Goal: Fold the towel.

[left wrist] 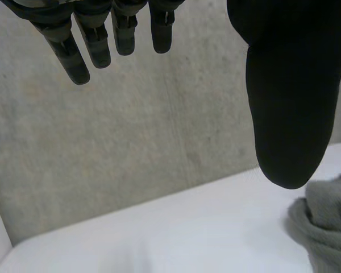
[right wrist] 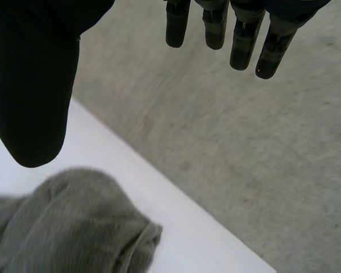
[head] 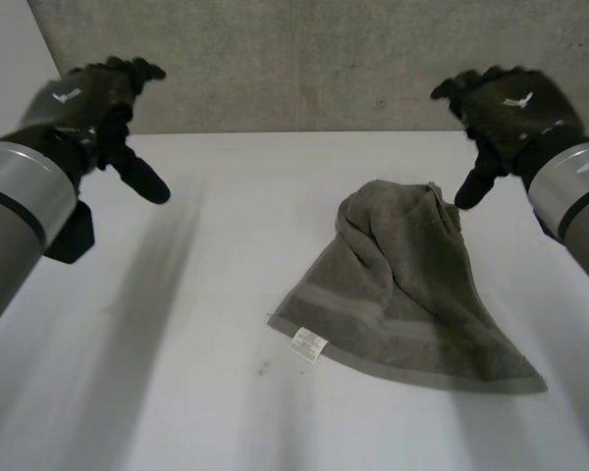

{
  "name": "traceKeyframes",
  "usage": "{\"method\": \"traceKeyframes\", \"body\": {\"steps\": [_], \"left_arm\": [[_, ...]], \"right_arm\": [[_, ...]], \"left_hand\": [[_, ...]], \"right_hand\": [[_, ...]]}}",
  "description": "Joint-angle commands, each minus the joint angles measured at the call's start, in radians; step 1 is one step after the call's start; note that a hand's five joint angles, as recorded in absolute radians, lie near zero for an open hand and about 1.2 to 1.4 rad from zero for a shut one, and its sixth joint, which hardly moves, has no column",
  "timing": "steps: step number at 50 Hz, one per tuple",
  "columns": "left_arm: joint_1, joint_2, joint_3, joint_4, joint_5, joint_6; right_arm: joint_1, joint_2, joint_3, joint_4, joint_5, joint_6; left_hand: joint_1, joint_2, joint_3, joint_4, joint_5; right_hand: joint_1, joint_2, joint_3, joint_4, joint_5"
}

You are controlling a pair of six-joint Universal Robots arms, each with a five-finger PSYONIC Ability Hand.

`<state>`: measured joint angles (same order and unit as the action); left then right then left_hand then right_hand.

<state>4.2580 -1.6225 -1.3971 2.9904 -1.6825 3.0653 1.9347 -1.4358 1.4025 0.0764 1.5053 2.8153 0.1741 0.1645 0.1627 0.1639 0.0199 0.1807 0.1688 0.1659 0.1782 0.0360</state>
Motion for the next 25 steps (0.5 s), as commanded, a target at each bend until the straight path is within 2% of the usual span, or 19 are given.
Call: {"method": "traceKeyframes", "body": {"steps": [1,5,6,8,14,16,17,21,22,24,25], "left_arm": [[-0.05,-0.14,-0.005,-0.007,0.018,-0.072],[-0.064,-0.187,-0.006,-0.005,0.02,-0.127],[-0.067,-0.21,-0.006,-0.005,0.021,-0.151],[-0.069,-0.23,-0.008,-0.005,0.023,-0.164],[-0.089,-0.272,-0.02,-0.005,0.023,-0.174],[-0.09,-0.274,-0.028,-0.002,0.023,-0.172],[-0.092,-0.274,-0.036,-0.001,0.023,-0.172],[-0.092,-0.274,-0.043,0.002,0.023,-0.172],[-0.093,-0.274,-0.046,0.002,0.023,-0.172],[-0.095,-0.275,-0.046,0.002,0.023,-0.172],[-0.096,-0.277,-0.048,0.002,0.023,-0.172]], "right_arm": [[0.003,0.155,-0.065,0.049,-0.042,-0.134],[0.003,0.302,-0.155,0.046,-0.086,-0.129],[0.003,0.302,-0.155,0.046,-0.086,-0.129],[0.003,0.412,-0.223,0.04,-0.128,-0.097],[0.003,0.572,-0.329,0.006,-0.155,-0.056],[0.003,0.662,-0.37,-0.05,-0.148,-0.062],[0.003,0.663,-0.37,-0.05,-0.148,-0.062],[0.003,0.741,-0.386,-0.189,-0.108,-0.077],[0.003,0.741,-0.386,-0.19,-0.108,-0.077],[0.003,0.758,-0.373,-0.283,-0.07,-0.091],[0.003,0.758,-0.373,-0.283,-0.07,-0.091]], "left_hand": [[0.001,0.011,0.013,0.011,-0.019],[0.007,0.017,0.019,0.017,-0.013],[0.007,0.017,0.019,0.017,-0.013],[0.01,0.02,0.021,0.02,-0.01],[0.01,0.02,0.021,0.02,-0.01],[0.01,0.02,0.021,0.02,-0.01],[0.01,0.02,0.021,0.02,-0.01],[0.007,0.017,0.019,0.017,-0.013],[0.007,0.017,0.019,0.017,-0.013],[0.007,0.017,0.019,0.017,-0.013],[0.004,0.014,0.016,0.014,-0.016]], "right_hand": [[-0.006,0.006,0.009,-0.004,-0.036],[0.019,0.031,0.033,0.021,-0.011],[0.019,0.031,0.034,0.021,-0.011],[0.068,0.08,0.083,0.071,0.038],[0.174,0.186,0.189,0.177,0.145],[0.3,0.312,0.315,0.302,0.27],[0.301,0.312,0.315,0.303,0.271],[0.587,0.599,0.602,0.59,0.557],[0.588,0.6,0.603,0.591,0.558],[0.912,0.924,0.927,0.915,0.882],[0.914,0.926,0.929,0.917,0.884]]}}
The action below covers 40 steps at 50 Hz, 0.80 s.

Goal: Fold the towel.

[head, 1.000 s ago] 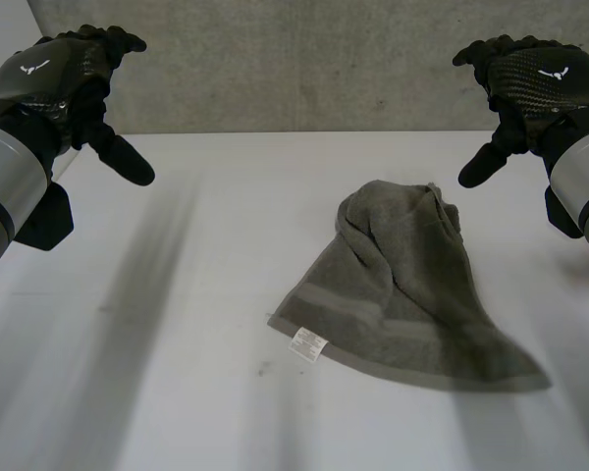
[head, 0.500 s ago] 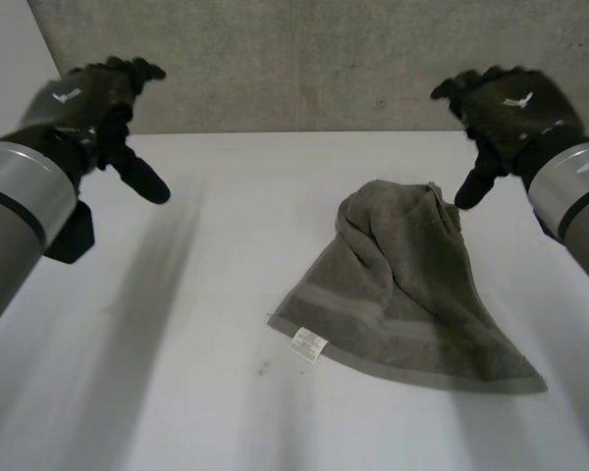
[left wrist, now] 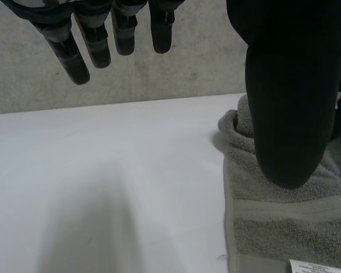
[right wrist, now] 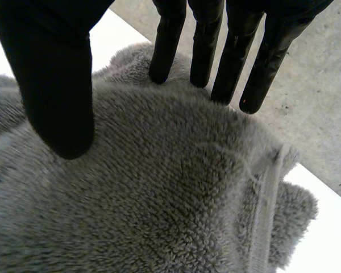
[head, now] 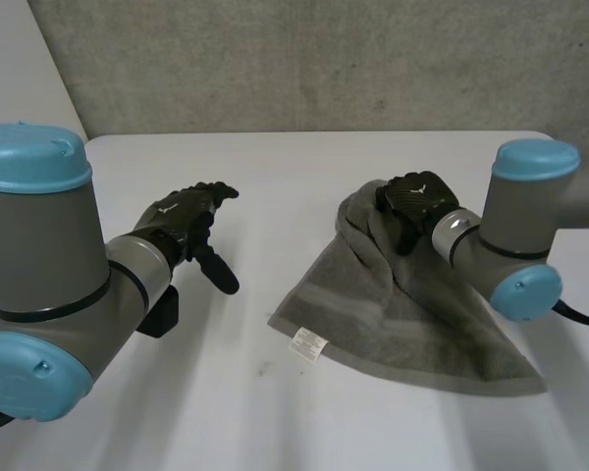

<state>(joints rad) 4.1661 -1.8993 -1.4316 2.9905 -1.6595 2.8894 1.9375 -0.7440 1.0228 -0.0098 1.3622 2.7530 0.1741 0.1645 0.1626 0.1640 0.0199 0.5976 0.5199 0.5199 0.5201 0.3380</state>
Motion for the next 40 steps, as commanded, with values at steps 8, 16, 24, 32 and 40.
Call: {"method": "traceKeyframes", "body": {"steps": [8,16,24,32,40], "left_arm": [[-0.014,0.0,-0.03,0.013,0.0,0.002],[-0.015,-0.001,-0.032,0.044,-0.002,-0.012],[-0.015,-0.023,-0.032,0.064,0.001,-0.1],[-0.015,-0.069,-0.026,0.064,0.052,-0.219],[-0.02,-0.162,-0.004,0.071,0.222,-0.38]], "right_arm": [[0.0,-0.08,0.109,-0.312,0.09,-0.027],[0.041,-0.347,0.218,-0.312,0.09,0.057],[0.087,-0.56,0.312,-0.285,0.095,0.163],[0.132,-0.712,0.43,-0.205,0.097,0.165],[0.138,-0.807,0.537,-0.21,0.09,0.172]], "left_hand": [[0.001,0.011,0.013,0.011,-0.019],[0.001,0.011,0.013,0.011,-0.019],[0.001,0.011,0.013,0.011,-0.019],[0.001,0.011,0.013,0.011,-0.019],[0.004,0.014,0.016,0.014,-0.016]], "right_hand": [[0.799,0.876,0.876,0.876,0.884],[0.799,0.876,0.876,0.876,0.884],[0.799,0.876,0.876,0.876,0.884],[0.799,0.876,0.876,0.876,0.884],[0.799,0.876,0.876,0.876,0.884]]}}
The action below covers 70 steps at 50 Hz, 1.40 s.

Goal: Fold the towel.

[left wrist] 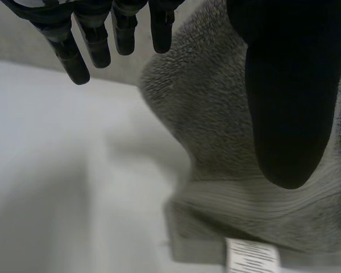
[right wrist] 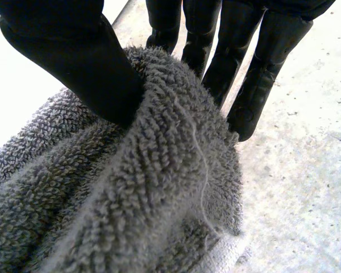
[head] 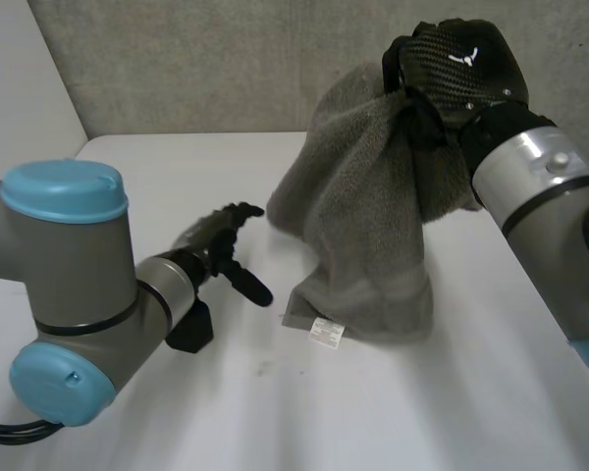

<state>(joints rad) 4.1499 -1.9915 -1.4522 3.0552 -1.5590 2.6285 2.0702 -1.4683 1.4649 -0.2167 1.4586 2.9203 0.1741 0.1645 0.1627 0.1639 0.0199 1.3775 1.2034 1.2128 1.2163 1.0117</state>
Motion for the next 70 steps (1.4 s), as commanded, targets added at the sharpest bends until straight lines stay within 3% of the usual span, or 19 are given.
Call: {"method": "traceKeyframes", "body": {"steps": [1,11,14,15,16,18,20,27,36,40,43,45,50,59,70], "left_arm": [[-0.008,-0.095,0.025,0.011,0.14,-0.143],[-0.054,-0.231,0.113,0.014,0.154,-0.205],[-0.073,-0.253,0.136,0.016,0.155,-0.211],[-0.082,-0.254,0.142,0.016,0.155,-0.212],[-0.082,-0.254,0.142,0.016,0.155,-0.212],[-0.088,-0.244,0.145,0.023,0.146,-0.211],[-0.086,-0.231,0.145,0.033,0.145,-0.209],[-0.062,-0.15,0.136,0.036,0.135,-0.211],[0.155,0.103,0.135,0.03,0.148,-0.191],[0.17,0.145,0.115,0.036,0.152,-0.193],[0.154,0.148,0.062,0.039,0.154,-0.196],[0.104,0.111,0.021,0.04,0.157,-0.196],[-0.011,-0.018,0.045,0.036,0.16,-0.194],[-0.036,-0.165,0.111,0.037,0.154,-0.194],[-0.113,-0.368,0.342,0.042,0.151,-0.194]], "right_arm": [[0.005,-0.083,0.095,-0.003,-0.006,0.005],[0.031,-0.156,0.147,-0.003,-0.004,0.01],[0.037,-0.167,0.15,-0.003,-0.001,0.011],[0.039,-0.171,0.15,-0.003,0.0,0.01],[0.041,-0.173,0.152,-0.004,0.002,0.01],[0.039,-0.173,0.152,-0.004,0.002,0.01],[0.039,-0.17,0.152,-0.004,0.002,0.01],[0.024,-0.161,0.15,-0.006,0.002,0.01],[0.024,-0.161,0.153,-0.006,0.003,0.014],[0.028,-0.161,0.153,-0.006,0.005,0.034],[0.033,-0.161,0.153,-0.004,0.005,0.037],[0.033,-0.159,0.153,-0.006,0.005,0.037],[0.033,-0.159,0.153,-0.006,0.006,0.037],[0.025,-0.159,0.153,-0.004,0.003,0.039],[0.036,-0.165,0.16,-0.001,0.002,0.037]], "left_hand": [[0.004,0.014,0.016,0.014,-0.016],[0.022,0.031,0.033,0.032,0.001],[0.174,0.184,0.186,0.185,0.154],[0.427,0.437,0.439,0.437,0.407],[0.43,0.439,0.441,0.44,0.41],[1.111,1.12,1.122,1.121,1.09],[1.221,1.231,1.233,1.231,1.201],[1.222,1.232,1.234,1.232,1.202],[1.222,1.232,1.234,1.232,1.202],[1.222,1.232,1.234,1.232,1.202],[1.222,1.232,1.234,1.232,1.202],[0.457,0.466,0.468,0.467,0.437],[0.424,0.434,0.435,0.434,0.404],[0.424,0.434,0.435,0.434,0.404],[0.492,0.501,0.503,0.502,0.471]], "right_hand": [[0.019,0.193,0.183,0.18,0.21],[0.019,0.193,0.183,0.18,0.21],[0.019,0.193,0.183,0.18,0.21],[0.019,0.193,0.183,0.18,0.21],[0.019,0.193,0.183,0.18,0.21],[0.019,0.193,0.183,0.18,0.21],[0.019,0.193,0.183,0.18,0.21],[0.019,0.193,0.183,0.18,0.21],[0.019,0.193,0.183,0.18,0.21],[0.019,0.193,0.183,0.18,0.21],[0.019,0.193,0.183,0.18,0.21],[0.019,0.193,0.183,0.18,0.21],[0.019,0.193,0.183,0.18,0.21],[0.019,0.193,0.183,0.18,0.21],[0.019,0.193,0.183,0.18,0.21]]}}
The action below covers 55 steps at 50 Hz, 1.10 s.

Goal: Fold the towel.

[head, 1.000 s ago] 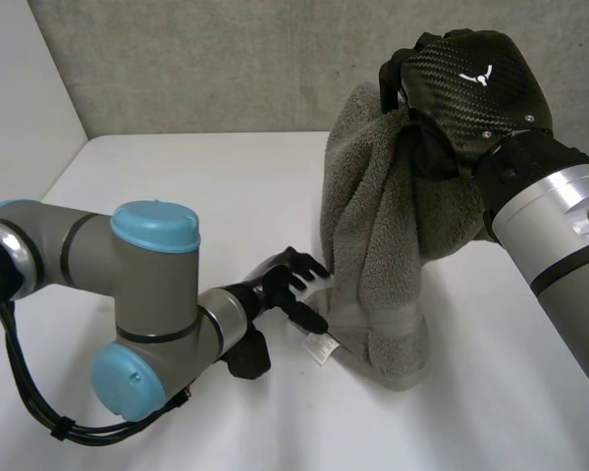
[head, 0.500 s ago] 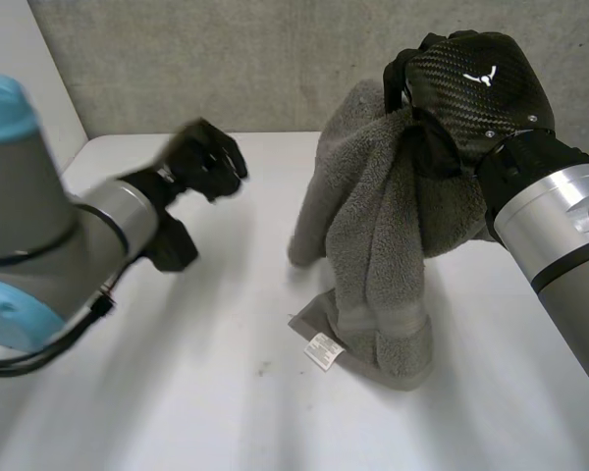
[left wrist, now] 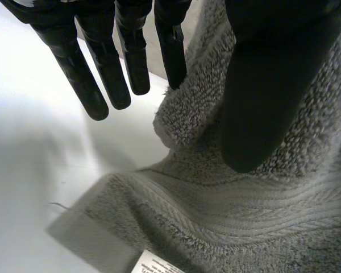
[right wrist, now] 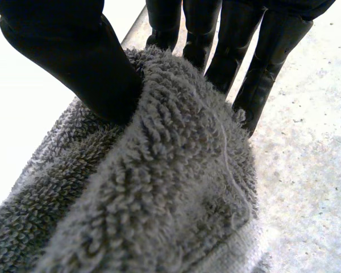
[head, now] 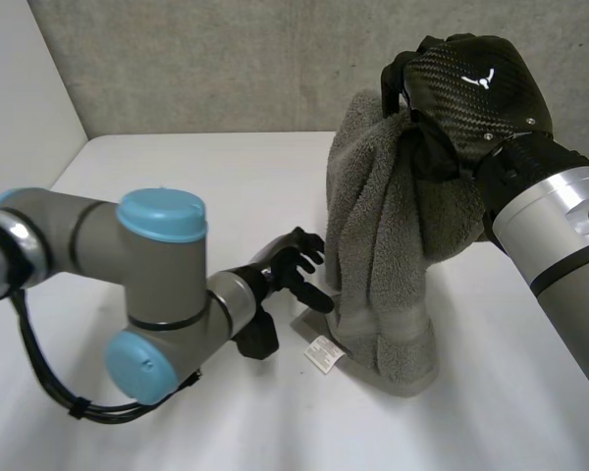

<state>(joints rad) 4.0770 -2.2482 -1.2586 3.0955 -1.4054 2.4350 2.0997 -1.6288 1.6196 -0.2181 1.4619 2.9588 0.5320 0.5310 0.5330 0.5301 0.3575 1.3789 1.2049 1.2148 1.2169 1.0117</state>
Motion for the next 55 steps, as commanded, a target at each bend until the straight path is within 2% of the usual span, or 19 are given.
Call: {"method": "traceKeyframes", "body": {"steps": [1,2,3,4,6,14,16,18,20,26,35,40,42,43,44,45,47,51,55], "left_arm": [[-0.041,-0.123,0.172,0.002,-0.004,-0.001],[-0.041,-0.128,0.189,0.002,-0.006,-0.002],[-0.041,-0.128,0.189,0.002,-0.006,-0.002],[-0.041,-0.126,0.2,0.003,-0.007,-0.002],[-0.041,-0.122,0.205,0.005,-0.007,-0.002],[-0.017,-0.01,0.199,0.005,-0.085,-0.002],[0.013,0.035,0.199,0.0,-0.112,-0.002],[0.109,0.134,0.189,-0.004,-0.142,0.002],[0.153,0.187,0.186,-0.006,-0.144,0.004],[0.23,0.359,0.2,-0.012,-0.142,0.018],[0.2,0.435,0.182,-0.014,-0.087,0.044],[0.138,0.401,0.14,-0.015,-0.041,0.084],[0.079,0.342,0.113,-0.02,-0.043,0.14],[0.079,0.341,0.113,-0.02,-0.043,0.141],[0.051,0.313,0.097,-0.032,-0.046,0.177],[0.028,0.291,0.078,-0.053,-0.049,0.217],[0.02,0.283,0.046,-0.078,-0.05,0.26],[0.023,0.282,-0.028,-0.123,-0.052,0.332],[0.028,0.303,-0.151,-0.143,-0.049,0.383]], "right_arm": [[0.005,-0.003,0.005,0.0,-0.002,0.0],[0.005,-0.003,0.005,0.0,-0.002,0.0],[0.002,-0.003,0.005,0.0,-0.002,0.0],[0.002,-0.003,0.005,0.0,-0.002,0.0],[-0.004,0.0,0.003,0.0,-0.003,0.0],[-0.006,0.003,0.002,-0.006,-0.006,0.002],[-0.006,0.003,0.0,-0.006,-0.006,0.003],[-0.006,0.003,-0.001,-0.006,-0.006,0.006],[-0.004,0.003,-0.001,-0.006,-0.005,0.022],[0.003,-0.008,0.003,0.0,0.0,0.04],[0.008,0.023,0.042,0.092,-0.017,0.051],[0.04,0.145,0.081,0.124,-0.035,0.117],[0.056,0.187,0.089,0.132,-0.041,0.135],[0.059,0.225,0.097,0.143,-0.041,0.144],[0.057,0.253,0.106,0.161,-0.041,0.146],[0.057,0.253,0.106,0.161,-0.041,0.146],[0.056,0.276,0.114,0.215,-0.054,0.143],[0.043,0.277,0.105,0.299,-0.064,0.131],[-0.061,0.27,0.076,0.408,-0.103,0.044]], "left_hand": [[0.311,0.312,0.31,0.313,0.311],[0.536,0.537,0.536,0.538,0.536],[0.539,0.54,0.538,0.541,0.539],[0.745,0.746,0.744,0.747,0.745],[0.863,0.864,0.862,0.865,0.863],[0.864,0.865,0.863,0.866,0.864],[0.864,0.865,0.863,0.866,0.864],[0.864,0.865,0.863,0.866,0.864],[0.864,0.865,0.863,0.866,0.864],[0.864,0.865,0.863,0.866,0.864],[0.864,0.865,0.863,0.866,0.864],[0.864,0.865,0.863,0.866,0.864],[0.864,0.865,0.863,0.866,0.864],[0.864,0.865,0.863,0.866,0.864],[0.864,0.865,0.863,0.866,0.864],[0.864,0.865,0.863,0.866,0.864],[0.864,0.865,0.863,0.866,0.864],[0.864,0.865,0.863,0.866,0.864],[0.864,0.865,0.863,0.866,0.864]], "right_hand": [[0.017,0.191,0.181,0.179,0.21],[0.017,0.191,0.181,0.179,0.21],[0.017,0.191,0.181,0.179,0.21],[0.017,0.191,0.181,0.179,0.21],[0.017,0.191,0.181,0.179,0.21],[0.017,0.191,0.181,0.179,0.21],[0.017,0.191,0.181,0.179,0.21],[0.017,0.191,0.181,0.179,0.21],[0.017,0.191,0.181,0.179,0.21],[0.017,0.191,0.181,0.179,0.21],[0.017,0.191,0.181,0.179,0.21],[0.017,0.191,0.181,0.179,0.21],[0.017,0.191,0.181,0.179,0.21],[-0.011,0.163,0.153,0.151,0.182],[-0.278,-0.104,-0.114,-0.116,-0.086],[-0.281,-0.107,-0.117,-0.119,-0.088],[-0.936,-0.762,-0.772,-0.774,-0.743],[-1.204,-1.03,-1.04,-1.042,-1.012],[-1.204,-1.03,-1.04,-1.042,-1.012]]}}
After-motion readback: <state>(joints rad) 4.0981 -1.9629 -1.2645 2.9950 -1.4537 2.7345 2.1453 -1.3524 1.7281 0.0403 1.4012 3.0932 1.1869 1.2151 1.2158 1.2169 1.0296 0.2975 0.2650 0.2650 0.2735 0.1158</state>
